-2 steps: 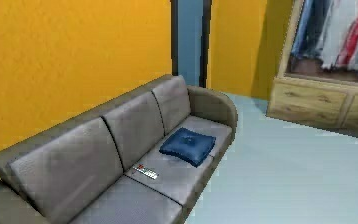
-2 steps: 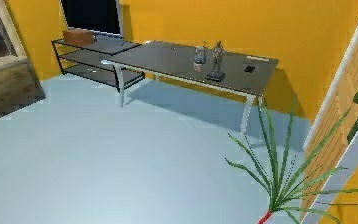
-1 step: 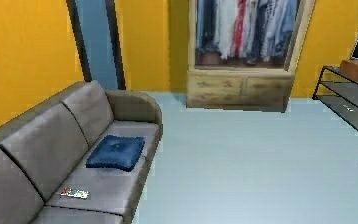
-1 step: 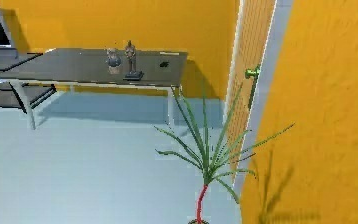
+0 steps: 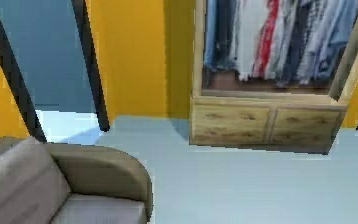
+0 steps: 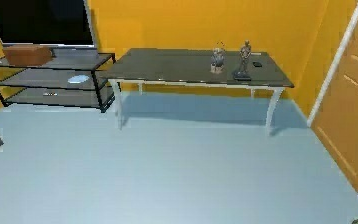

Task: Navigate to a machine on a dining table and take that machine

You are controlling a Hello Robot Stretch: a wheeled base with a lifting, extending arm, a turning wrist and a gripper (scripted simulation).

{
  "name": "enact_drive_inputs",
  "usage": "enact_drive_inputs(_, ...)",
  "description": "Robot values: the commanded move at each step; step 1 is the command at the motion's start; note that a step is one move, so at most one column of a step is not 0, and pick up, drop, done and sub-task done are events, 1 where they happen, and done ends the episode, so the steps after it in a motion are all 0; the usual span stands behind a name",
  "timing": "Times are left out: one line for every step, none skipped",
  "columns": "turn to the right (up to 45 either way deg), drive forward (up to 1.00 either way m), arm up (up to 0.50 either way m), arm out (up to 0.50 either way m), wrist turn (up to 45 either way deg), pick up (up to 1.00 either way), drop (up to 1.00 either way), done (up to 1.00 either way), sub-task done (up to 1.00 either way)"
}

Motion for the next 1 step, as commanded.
enact_drive_inputs(3.0, 0.00, 0.00, 0.00, 0.0, 0.00, 0.00, 0.00, 0.00)
